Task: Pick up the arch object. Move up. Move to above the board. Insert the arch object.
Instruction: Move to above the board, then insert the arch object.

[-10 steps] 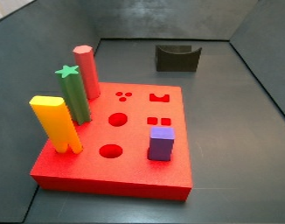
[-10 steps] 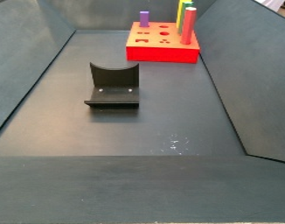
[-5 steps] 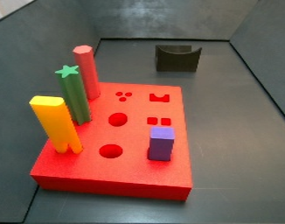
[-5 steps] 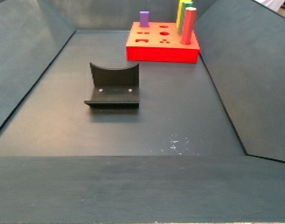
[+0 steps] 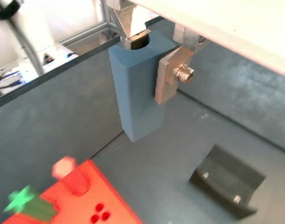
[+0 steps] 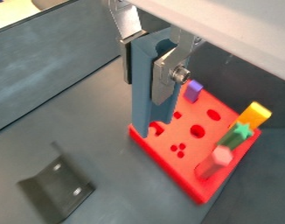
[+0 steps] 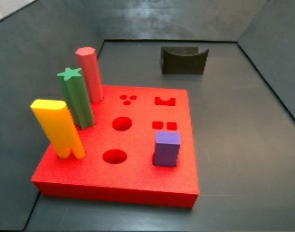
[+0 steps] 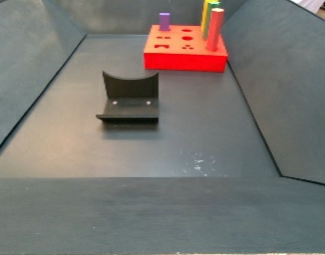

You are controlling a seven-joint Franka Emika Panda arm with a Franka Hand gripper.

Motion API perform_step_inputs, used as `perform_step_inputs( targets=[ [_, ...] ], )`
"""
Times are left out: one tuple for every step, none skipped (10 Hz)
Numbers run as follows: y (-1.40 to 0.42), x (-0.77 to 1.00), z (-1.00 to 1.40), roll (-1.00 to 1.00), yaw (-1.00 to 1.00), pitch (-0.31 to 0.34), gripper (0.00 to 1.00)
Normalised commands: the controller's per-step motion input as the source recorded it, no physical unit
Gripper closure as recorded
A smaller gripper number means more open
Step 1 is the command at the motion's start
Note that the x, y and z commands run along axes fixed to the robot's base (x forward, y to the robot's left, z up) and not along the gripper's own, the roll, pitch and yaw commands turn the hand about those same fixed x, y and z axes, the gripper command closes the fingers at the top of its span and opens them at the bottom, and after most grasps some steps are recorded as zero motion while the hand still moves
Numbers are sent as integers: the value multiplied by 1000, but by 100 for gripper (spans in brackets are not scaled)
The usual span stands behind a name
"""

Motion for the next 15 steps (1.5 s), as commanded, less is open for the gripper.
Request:
perform_step_inputs(
  targets=[
    [-1000, 48, -146, -4, 4, 5, 100],
    [-1000, 59, -144, -5, 7, 12, 100],
    [-1000, 94, -144, 7, 8, 16, 100],
    [-1000, 114, -143, 8, 7, 18, 100],
    [-543, 112, -74, 27, 2, 22, 100],
    [-387, 102, -53, 28, 8, 21, 100],
    [-205, 76, -24, 36, 8, 14, 100],
    [43, 257, -449, 63, -914, -11, 100],
    [43, 254, -457, 63, -917, -7, 100],
    [40, 243, -460, 64, -923, -4, 100],
    [43, 243, -454, 61, -923, -9, 100],
    [40, 246, -457, 64, -929, -1, 100],
    [37, 240, -469, 70, -937, 0, 100],
    [6, 74, -523, 31, -1000, -7, 100],
    [0, 0, -566, 3, -1000, -19, 100]
  ],
)
